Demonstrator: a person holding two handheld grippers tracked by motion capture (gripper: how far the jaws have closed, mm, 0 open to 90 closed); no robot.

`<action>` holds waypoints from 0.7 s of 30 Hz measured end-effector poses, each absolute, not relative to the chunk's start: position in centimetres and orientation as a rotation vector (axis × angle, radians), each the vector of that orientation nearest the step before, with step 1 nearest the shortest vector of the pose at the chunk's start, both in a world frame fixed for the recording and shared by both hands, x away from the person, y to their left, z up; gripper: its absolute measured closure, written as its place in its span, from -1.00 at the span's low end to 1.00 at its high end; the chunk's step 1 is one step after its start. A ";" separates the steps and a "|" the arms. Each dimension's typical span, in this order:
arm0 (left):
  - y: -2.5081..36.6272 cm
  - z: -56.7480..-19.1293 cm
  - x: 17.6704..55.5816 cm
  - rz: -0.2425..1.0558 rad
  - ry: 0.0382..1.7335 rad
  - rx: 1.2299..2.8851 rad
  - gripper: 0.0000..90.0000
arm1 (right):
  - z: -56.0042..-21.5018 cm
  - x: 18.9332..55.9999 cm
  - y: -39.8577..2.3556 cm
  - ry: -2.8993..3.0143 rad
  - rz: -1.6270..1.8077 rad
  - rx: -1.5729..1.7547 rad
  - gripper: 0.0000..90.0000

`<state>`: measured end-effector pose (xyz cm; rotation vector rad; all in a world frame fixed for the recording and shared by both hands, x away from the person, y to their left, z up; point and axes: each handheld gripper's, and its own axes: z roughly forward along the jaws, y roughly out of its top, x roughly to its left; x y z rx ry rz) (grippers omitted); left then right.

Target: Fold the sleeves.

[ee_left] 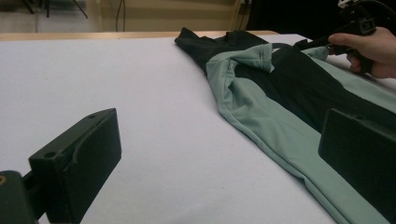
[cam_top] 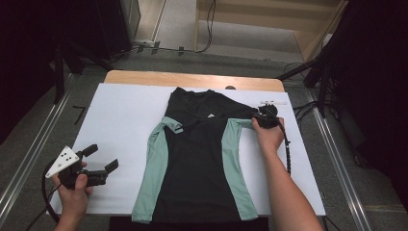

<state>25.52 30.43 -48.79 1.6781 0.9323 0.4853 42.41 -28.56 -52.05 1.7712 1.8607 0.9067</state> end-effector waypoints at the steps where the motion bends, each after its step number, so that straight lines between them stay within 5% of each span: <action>1: 30.4 -48.8 25.5 0.485 0.931 1.678 -1.00 | -52.0 42.4 -28.6 1.862 0.913 1.771 0.86; 21: 30.4 -48.8 25.5 0.485 0.928 1.679 -1.00 | -48.0 40.9 -27.4 1.857 1.121 1.590 0.86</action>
